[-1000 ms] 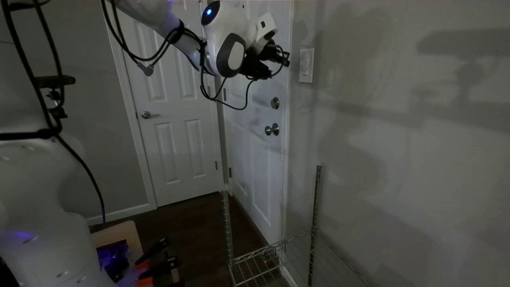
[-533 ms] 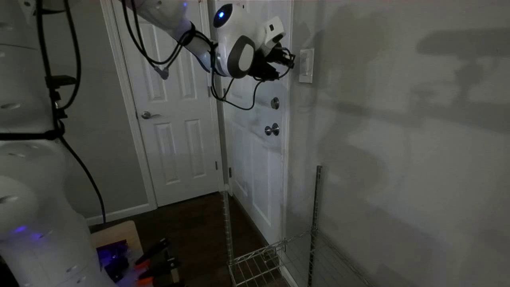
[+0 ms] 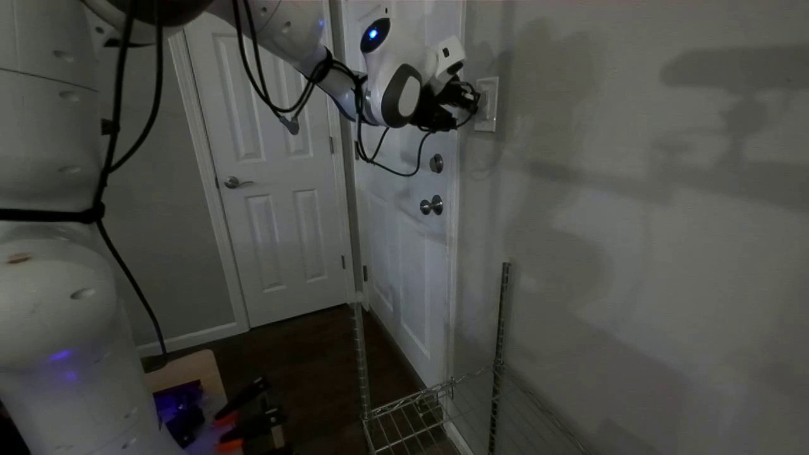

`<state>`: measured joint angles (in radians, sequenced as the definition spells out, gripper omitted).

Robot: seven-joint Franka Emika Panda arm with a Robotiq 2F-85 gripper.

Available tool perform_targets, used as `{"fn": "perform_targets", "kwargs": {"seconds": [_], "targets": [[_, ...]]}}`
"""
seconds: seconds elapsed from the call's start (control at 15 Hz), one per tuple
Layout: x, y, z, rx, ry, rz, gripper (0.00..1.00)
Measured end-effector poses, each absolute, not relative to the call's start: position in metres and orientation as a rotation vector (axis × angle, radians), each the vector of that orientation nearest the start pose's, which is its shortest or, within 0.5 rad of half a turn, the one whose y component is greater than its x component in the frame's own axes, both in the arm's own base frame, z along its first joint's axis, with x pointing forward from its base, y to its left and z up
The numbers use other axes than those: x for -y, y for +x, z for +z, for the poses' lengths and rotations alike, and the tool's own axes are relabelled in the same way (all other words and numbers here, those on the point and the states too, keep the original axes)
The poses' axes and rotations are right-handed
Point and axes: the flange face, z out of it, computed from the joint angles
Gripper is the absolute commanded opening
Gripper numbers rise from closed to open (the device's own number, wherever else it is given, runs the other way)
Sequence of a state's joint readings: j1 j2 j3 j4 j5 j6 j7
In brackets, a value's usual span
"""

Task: Flip the light switch

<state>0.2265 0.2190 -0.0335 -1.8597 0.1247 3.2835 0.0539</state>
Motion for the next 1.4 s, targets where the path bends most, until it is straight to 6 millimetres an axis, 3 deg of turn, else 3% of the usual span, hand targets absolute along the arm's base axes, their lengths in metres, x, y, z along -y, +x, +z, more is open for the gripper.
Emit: {"fn": "perform_targets", "kwargs": {"seconds": [0.47, 0.67, 0.87, 1.07, 1.4], "targets": [[-0.115, 0.642, 0.563, -0.06, -2.459, -1.665, 0.03], [-0.108, 0.631, 0.58, -0.103, -2.435, -1.69, 0.03], [-0.088, 0.618, 0.594, -0.146, -2.418, -1.714, 0.03], [-0.078, 0.612, 0.6, -0.167, -2.413, -1.72, 0.03], [-0.101, 0.607, 0.596, -0.118, -2.419, -1.69, 0.03]]}}
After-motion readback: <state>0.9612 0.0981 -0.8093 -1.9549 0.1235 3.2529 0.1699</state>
